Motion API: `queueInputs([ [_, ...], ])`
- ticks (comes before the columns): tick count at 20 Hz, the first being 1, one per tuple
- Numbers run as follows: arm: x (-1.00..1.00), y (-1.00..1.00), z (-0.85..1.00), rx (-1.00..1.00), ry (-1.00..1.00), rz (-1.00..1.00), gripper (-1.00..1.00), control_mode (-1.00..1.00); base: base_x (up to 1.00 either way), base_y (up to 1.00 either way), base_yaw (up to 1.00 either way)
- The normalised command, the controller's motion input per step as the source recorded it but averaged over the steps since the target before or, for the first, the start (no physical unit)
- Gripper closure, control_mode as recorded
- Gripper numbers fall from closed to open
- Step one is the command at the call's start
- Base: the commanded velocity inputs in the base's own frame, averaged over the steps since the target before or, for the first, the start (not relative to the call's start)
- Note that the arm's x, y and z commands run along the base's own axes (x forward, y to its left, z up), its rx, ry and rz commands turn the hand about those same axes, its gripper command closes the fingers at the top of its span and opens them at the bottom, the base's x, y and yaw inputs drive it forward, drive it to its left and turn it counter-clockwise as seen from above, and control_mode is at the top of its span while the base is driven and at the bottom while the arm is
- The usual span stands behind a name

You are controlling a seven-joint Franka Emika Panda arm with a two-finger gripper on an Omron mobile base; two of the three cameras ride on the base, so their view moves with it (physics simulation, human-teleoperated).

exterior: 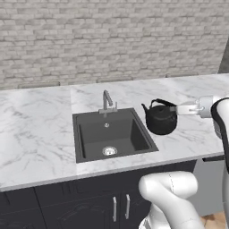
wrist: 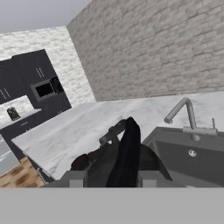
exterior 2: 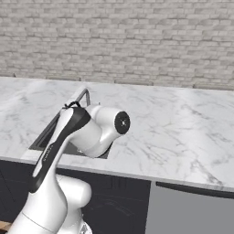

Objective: Open the cabinet, pick the kettle from the cabinet, and place it in the sink.

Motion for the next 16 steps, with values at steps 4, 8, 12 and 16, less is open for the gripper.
queueInputs([
  [4,0.18,0.00,-0.13,0.00,0.00,0.00,1.00,-1.00,0.00,0.00,0.00],
  [8,0.22,0.06,-0.15,-0.01,0.01,0.00,1.00,-1.00,0.00,0.00,0.00],
  [12,0.21,0.08,-0.17,0.00,0.10,0.00,1.00,-1.00,0.00,0.00,0.00],
  [16,0.11,0.18,-0.20,0.00,0.11,0.03,1.00,-1.00,0.00,0.00,0.00],
])
